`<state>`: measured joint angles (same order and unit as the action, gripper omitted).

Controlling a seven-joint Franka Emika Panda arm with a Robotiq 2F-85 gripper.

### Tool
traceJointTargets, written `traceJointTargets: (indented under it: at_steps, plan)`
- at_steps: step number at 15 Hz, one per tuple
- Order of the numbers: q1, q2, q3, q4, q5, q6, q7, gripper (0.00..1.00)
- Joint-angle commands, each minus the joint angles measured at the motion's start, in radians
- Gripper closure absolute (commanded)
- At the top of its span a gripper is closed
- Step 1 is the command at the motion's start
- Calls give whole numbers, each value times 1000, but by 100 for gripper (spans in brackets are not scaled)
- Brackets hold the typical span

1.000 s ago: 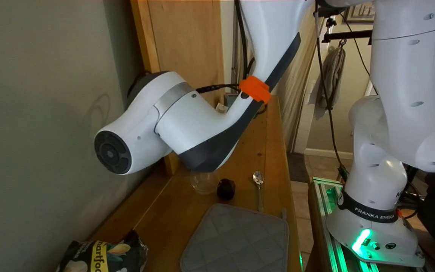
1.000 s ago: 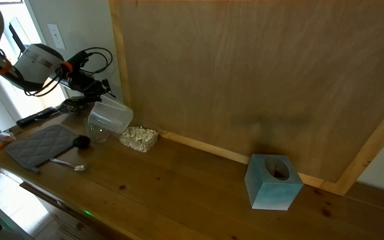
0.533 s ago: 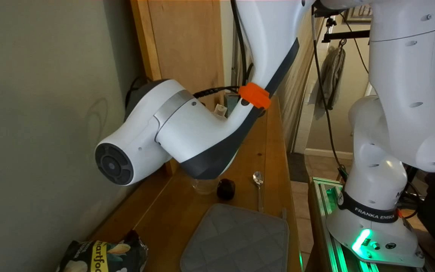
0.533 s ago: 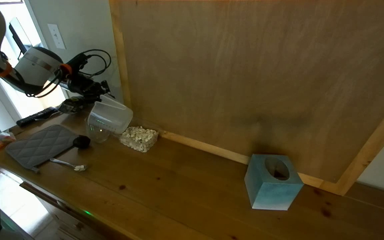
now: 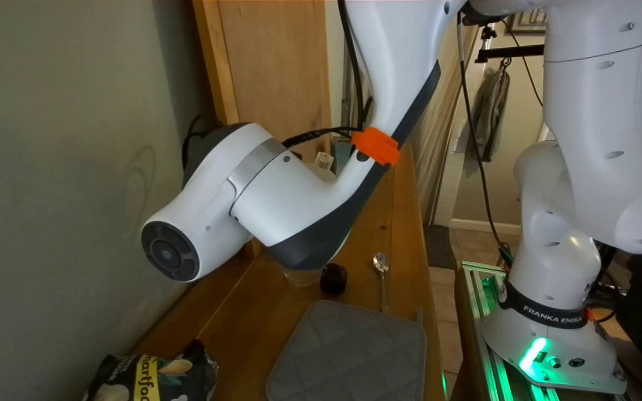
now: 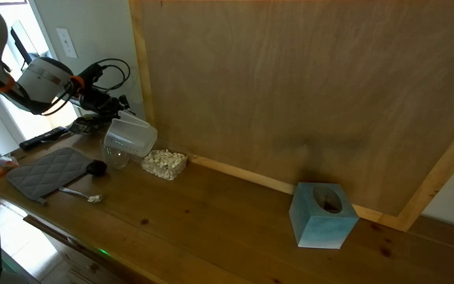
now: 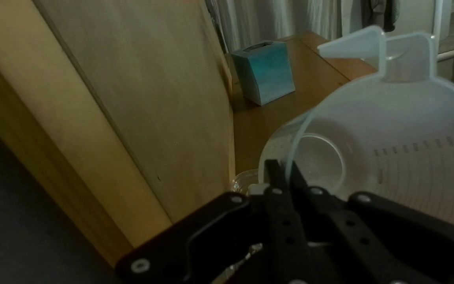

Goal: Pour the contents of the clear jug into the glass cup

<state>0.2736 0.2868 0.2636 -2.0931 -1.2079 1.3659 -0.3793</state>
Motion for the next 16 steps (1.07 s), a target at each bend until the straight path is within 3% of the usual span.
traceJointTargets:
  at_steps: [1,16]
  plan:
    - [9,7,6,-3,-53,-35,-17,99]
    - [20,23,10,-16,-111,-43,-33,99]
